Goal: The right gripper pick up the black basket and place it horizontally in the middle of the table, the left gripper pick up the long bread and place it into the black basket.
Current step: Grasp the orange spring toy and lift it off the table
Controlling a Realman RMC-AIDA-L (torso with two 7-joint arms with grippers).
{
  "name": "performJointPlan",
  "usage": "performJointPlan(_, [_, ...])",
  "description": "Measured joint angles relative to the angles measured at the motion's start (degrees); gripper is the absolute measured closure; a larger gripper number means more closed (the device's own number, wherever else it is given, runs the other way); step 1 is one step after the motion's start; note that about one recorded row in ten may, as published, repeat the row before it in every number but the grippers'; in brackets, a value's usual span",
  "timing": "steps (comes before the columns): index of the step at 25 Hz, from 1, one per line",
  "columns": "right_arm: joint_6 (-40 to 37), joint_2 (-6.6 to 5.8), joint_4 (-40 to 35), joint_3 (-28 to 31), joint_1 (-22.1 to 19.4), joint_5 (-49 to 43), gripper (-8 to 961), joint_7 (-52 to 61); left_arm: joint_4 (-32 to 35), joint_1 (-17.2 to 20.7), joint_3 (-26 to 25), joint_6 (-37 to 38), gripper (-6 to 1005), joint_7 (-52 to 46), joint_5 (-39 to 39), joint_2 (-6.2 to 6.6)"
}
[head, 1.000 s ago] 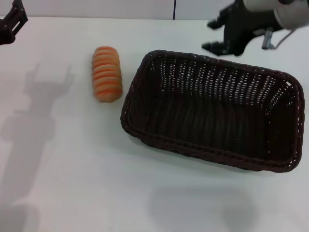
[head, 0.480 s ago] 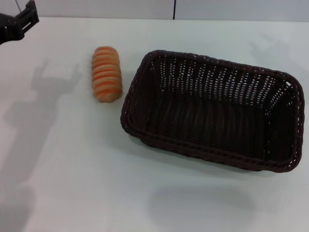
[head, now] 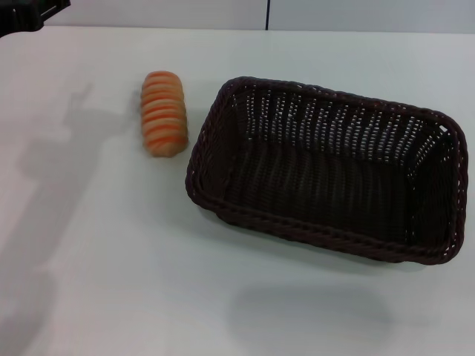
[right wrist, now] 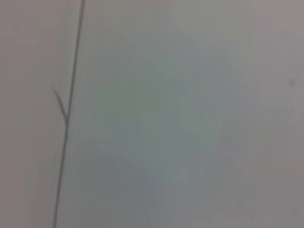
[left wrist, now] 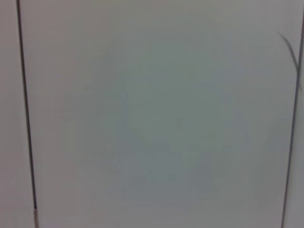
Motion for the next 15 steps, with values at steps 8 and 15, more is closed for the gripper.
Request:
performJointPlan(8, [9.05,-0.19,-18.19,11.53,0.54,20.64,499,-13.93,0.33,-1.1,-0.47,1.3,136,-1.96,-0.09,-0.15])
performJointPlan(15, [20.7,-0.27,-28.55,17.34,1.45,28.16,499,-35.02,0.27,-2.02,-0.45,1.39,136,-2.16,-0.07,-0.13])
